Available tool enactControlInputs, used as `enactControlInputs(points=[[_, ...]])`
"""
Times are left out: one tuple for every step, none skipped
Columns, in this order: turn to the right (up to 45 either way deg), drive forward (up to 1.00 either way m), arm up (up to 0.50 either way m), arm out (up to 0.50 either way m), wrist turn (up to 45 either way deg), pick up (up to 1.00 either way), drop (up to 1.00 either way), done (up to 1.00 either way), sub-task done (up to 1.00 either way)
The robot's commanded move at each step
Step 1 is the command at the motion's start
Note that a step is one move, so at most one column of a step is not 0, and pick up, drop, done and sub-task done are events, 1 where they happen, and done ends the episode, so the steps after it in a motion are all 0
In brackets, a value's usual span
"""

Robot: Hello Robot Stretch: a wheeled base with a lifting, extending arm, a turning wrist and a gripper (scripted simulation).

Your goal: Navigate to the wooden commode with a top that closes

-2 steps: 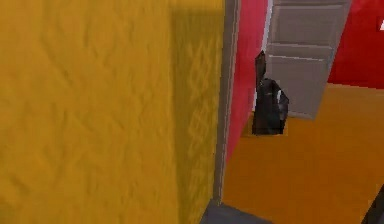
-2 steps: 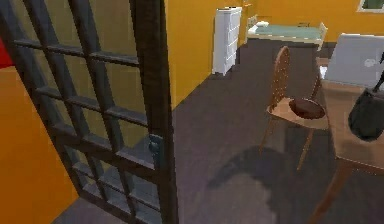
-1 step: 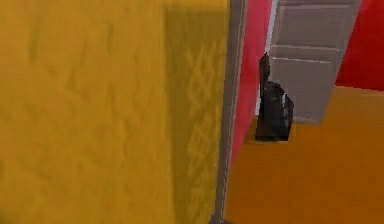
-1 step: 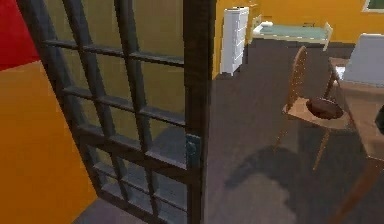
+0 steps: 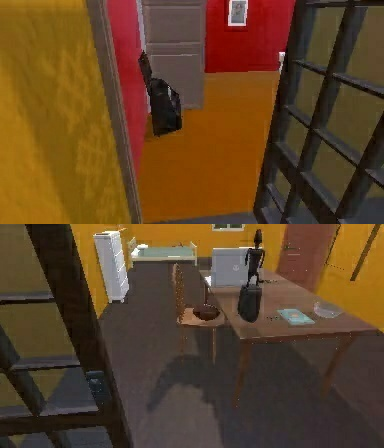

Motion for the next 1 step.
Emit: enactControlInputs(points=[[0.0, 1.00, 0.00, 0.00, 0.0, 0.00, 0.00, 0.00, 0.00]])
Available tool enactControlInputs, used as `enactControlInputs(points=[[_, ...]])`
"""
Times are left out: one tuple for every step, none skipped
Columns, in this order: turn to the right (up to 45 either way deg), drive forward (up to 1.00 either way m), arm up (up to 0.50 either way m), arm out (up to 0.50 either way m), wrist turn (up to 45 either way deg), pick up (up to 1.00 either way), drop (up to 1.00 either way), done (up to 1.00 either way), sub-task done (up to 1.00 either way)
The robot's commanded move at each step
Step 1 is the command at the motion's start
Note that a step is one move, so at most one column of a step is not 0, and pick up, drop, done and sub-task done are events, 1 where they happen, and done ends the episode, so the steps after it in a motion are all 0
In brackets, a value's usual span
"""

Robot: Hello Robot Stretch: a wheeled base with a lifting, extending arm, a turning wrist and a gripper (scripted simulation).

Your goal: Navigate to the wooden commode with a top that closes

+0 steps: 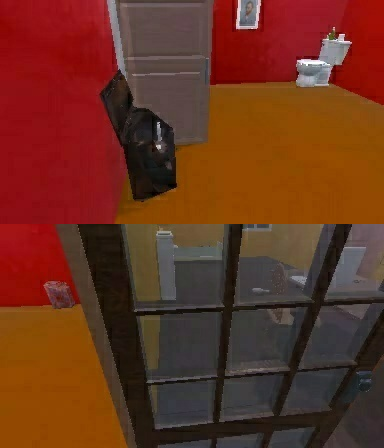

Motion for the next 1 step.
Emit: enactControlInputs(points=[[6.0, 0.00, 0.00, 0.00, 0.0, 0.00, 0.00, 0.00, 0.00]])
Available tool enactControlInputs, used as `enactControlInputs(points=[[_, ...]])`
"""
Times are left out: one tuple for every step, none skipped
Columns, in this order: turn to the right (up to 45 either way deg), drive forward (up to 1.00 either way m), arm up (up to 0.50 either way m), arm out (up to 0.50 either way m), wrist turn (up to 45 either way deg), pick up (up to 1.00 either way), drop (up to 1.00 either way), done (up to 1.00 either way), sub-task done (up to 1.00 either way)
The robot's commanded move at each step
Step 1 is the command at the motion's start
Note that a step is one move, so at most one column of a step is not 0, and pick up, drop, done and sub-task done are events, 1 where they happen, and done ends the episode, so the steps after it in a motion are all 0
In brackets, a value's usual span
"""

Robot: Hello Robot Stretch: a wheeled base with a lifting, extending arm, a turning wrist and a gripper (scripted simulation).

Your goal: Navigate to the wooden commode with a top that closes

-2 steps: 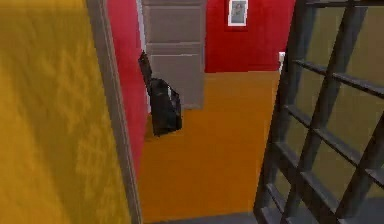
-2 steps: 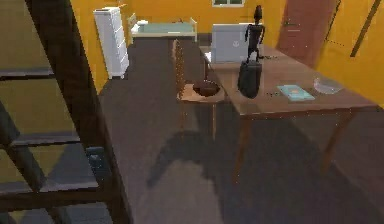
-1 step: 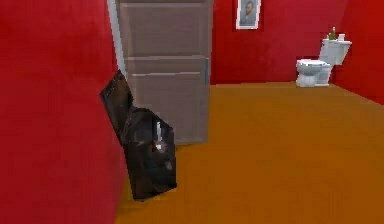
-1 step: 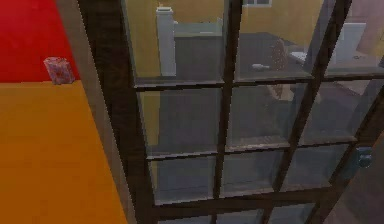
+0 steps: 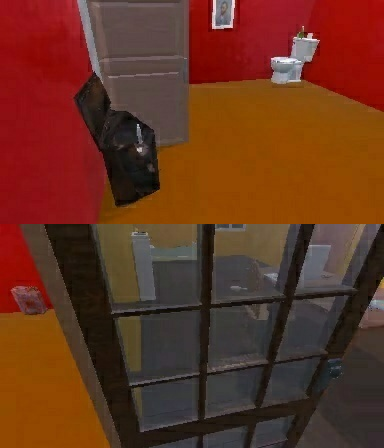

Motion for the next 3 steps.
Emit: enactControlInputs(points=[[0.0, 0.65, 0.00, 0.00, 0.0, 0.00, 0.00, 0.00, 0.00], [-30.0, 0.00, 0.00, 0.00, 0.0, 0.00, 0.00, 0.00, 0.00], [0.0, 0.00, 0.00, 0.00, 0.0, 0.00, 0.00, 1.00, 0.00]])
